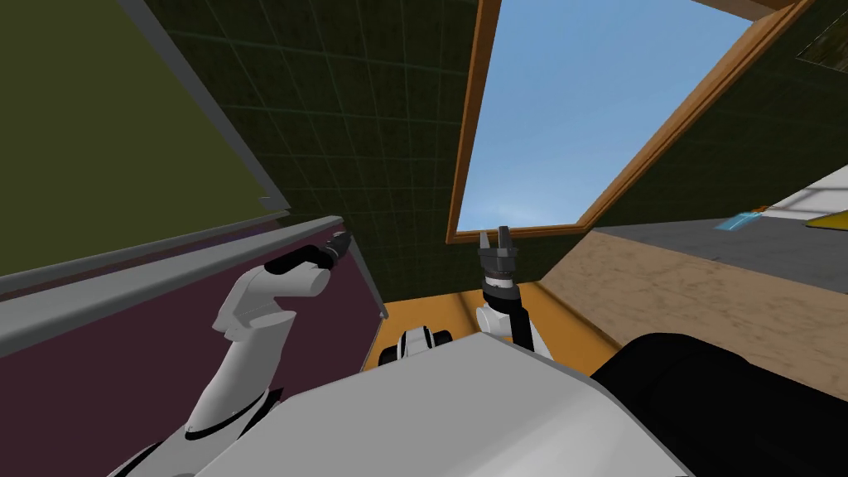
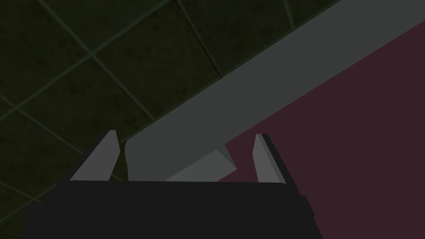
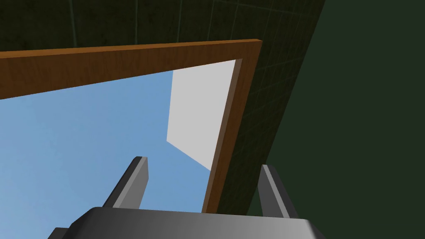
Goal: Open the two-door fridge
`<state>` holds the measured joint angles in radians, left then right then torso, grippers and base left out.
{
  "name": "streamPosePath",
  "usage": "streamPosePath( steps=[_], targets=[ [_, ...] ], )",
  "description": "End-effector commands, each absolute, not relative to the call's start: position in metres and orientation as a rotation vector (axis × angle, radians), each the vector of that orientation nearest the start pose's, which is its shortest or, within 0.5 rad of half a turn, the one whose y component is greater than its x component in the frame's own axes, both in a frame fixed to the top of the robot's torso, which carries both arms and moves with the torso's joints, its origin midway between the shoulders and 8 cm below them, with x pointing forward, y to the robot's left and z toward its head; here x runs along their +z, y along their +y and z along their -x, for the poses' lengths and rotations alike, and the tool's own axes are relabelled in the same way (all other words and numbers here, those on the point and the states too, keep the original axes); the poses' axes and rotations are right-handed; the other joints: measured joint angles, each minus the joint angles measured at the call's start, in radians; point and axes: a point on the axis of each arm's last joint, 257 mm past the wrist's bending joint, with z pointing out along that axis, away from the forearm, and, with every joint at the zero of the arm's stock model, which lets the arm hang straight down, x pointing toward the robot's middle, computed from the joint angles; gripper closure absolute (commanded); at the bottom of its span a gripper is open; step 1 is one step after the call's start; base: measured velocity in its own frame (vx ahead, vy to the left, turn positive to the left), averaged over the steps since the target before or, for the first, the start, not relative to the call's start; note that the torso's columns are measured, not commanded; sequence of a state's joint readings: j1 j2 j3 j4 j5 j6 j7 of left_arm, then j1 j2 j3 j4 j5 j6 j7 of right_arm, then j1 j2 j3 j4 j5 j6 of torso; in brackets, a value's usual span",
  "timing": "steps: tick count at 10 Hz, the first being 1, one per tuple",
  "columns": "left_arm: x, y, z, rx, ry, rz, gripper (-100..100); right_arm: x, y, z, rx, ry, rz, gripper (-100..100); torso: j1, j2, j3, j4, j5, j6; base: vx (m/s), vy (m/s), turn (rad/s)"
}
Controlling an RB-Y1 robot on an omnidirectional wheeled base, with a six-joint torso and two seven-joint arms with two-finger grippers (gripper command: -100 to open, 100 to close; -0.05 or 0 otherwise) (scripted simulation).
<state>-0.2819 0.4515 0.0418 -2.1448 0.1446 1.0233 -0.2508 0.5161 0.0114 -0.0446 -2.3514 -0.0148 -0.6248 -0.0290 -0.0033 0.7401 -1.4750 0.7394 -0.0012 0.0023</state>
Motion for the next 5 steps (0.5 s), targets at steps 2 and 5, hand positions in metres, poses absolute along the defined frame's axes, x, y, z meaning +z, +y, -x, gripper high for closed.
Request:
streamPosePath(
  steps=[2, 5],
  targets=[
    [-0.033, 0.251, -0.543, -0.736, 1.614, 0.809, 100, 0.072, -0.288, -0.301, 1.325, 0.463, -0.525, 0, 0.003, -0.003, -0.002, -0.003, 0.002, 0.002, -0.194, -0.057, -0.126],
    [-0.034, 0.213, -0.529, -0.799, 1.656, 0.743, 100, 0.072, -0.288, -0.301, 1.325, 0.463, -0.525, 0, 0.004, 0.000, 0.001, -0.002, 0.003, -0.002, -0.226, -0.051, -0.114]
  ],
)
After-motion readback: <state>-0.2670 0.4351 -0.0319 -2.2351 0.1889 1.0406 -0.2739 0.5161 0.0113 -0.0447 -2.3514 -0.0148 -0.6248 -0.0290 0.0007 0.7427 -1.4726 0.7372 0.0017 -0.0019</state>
